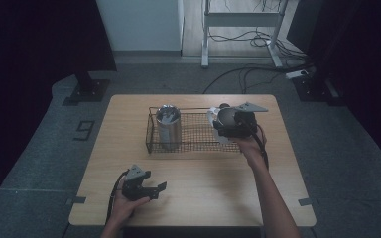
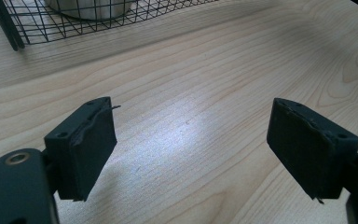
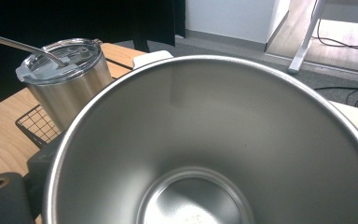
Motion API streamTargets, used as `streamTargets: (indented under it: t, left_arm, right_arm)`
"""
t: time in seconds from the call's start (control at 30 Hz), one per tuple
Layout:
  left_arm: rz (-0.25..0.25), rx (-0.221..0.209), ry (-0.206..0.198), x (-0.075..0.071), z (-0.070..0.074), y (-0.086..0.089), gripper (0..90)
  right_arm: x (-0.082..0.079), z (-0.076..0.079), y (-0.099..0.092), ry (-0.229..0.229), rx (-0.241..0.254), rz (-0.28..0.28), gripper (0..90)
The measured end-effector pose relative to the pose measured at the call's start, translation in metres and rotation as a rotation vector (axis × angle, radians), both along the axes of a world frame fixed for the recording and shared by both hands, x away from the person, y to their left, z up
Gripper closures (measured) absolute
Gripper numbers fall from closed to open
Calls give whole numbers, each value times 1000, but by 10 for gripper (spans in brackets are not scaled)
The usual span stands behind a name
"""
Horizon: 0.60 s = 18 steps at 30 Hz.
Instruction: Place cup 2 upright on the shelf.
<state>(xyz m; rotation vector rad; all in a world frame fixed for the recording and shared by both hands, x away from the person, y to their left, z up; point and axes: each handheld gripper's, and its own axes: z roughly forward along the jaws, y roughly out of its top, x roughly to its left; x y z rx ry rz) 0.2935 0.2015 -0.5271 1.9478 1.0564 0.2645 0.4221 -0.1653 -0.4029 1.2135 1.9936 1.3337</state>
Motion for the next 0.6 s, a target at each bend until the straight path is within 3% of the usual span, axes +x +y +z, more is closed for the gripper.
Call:
streamTargets:
  t: [0.6]
  left_arm:
    - [-3, 18, -6, -1, -1, -2, 157]
  right_arm:
    - [17, 0, 9, -1, -21, 6, 62]
